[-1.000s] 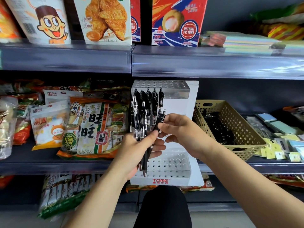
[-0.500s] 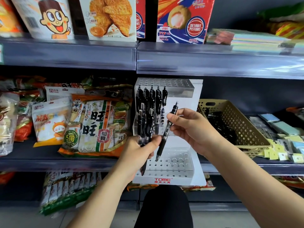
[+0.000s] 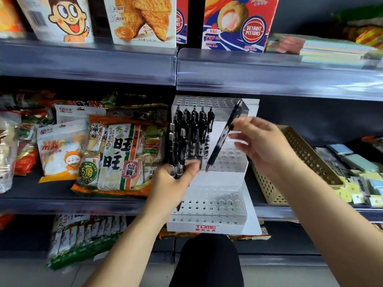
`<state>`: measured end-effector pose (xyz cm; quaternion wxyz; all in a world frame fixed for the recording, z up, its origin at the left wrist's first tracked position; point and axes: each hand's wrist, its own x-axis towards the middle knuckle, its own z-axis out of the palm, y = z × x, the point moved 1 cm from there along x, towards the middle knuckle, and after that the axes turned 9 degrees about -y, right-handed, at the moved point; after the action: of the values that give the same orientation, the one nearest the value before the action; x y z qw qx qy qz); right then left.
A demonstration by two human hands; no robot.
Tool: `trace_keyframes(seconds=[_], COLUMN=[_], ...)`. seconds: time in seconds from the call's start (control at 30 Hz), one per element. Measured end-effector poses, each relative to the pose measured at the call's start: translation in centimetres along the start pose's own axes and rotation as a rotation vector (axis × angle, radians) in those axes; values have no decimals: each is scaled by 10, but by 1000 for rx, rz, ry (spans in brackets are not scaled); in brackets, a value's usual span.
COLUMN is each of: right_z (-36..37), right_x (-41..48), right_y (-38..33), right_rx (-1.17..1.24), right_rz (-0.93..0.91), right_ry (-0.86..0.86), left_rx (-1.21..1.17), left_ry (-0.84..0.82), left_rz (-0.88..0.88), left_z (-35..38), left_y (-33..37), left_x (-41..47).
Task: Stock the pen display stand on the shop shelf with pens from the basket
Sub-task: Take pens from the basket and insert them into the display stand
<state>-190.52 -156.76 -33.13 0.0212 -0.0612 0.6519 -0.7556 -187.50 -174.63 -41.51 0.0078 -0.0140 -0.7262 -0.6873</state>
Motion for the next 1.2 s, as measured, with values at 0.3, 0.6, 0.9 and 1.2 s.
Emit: trace_keyframes(seconds=[0.3, 0.6, 0.9, 1.2], right_z=[7, 16, 13, 11], right_x=[36, 51, 55, 54], right_y=[-3, 13, 39, 41], right_rx=[-324, -561, -703, -784], right_rz=[-288, -274, -155, -143], right_ry=[215, 212, 130, 95], left_rx=[3, 85, 90, 50], left_ry=[259, 327, 319, 280], left_rz=[13, -71, -65, -77], left_z=[-22, -25, -25, -26], left_y=[-9, -15, -18, -15], left_x=[13, 21, 24, 24])
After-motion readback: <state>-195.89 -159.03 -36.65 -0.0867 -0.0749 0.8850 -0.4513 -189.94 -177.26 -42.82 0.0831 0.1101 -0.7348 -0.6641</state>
